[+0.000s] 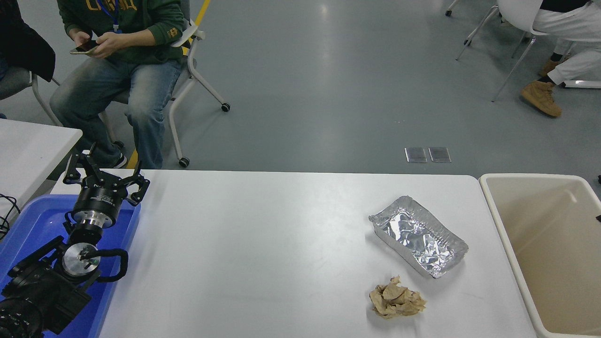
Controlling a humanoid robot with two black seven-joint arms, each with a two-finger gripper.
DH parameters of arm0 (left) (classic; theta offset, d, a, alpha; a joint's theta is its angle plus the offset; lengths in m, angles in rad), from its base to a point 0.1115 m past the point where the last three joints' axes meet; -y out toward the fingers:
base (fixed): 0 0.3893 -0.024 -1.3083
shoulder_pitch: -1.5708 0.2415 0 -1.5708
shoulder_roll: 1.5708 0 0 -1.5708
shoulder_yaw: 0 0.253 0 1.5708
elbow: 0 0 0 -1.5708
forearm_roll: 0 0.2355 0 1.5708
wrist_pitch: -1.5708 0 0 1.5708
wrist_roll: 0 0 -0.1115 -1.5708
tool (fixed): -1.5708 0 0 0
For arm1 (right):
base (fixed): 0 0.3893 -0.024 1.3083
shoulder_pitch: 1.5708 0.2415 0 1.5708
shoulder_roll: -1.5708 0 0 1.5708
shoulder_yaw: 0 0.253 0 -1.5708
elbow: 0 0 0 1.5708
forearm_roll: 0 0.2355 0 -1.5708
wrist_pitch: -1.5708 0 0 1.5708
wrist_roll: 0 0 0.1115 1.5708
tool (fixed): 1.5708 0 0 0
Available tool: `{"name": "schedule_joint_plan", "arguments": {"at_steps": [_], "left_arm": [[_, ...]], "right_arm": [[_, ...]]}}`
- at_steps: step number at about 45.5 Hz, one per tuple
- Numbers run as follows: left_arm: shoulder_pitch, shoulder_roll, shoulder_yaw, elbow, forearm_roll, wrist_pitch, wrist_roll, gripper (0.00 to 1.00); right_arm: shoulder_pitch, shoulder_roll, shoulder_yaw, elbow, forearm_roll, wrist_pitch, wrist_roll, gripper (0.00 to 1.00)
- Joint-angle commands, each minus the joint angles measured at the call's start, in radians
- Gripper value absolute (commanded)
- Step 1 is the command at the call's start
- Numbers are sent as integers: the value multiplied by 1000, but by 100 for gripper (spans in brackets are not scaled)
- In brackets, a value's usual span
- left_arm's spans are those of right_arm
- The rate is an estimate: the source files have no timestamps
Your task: Clean the table surface
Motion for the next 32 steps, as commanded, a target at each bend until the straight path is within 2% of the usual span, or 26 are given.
{"name": "schedule_joint_plan", "arguments": {"at_steps": [1, 16, 21, 32], "left_arm": [[1, 0, 0, 0, 0, 0, 0, 100], [-1, 0, 0, 0, 0, 0, 0, 100], [-1, 0, 0, 0, 0, 0, 0, 100], [1, 0, 0, 0, 0, 0, 0, 100]], "right_arm": [[36, -9, 8, 1, 47, 4, 0, 98], [90, -12, 11, 15, 233, 17, -6, 98], [95, -20, 57, 23, 268, 106, -32, 98], [93, -52, 338, 69, 309, 252, -71, 98]]}}
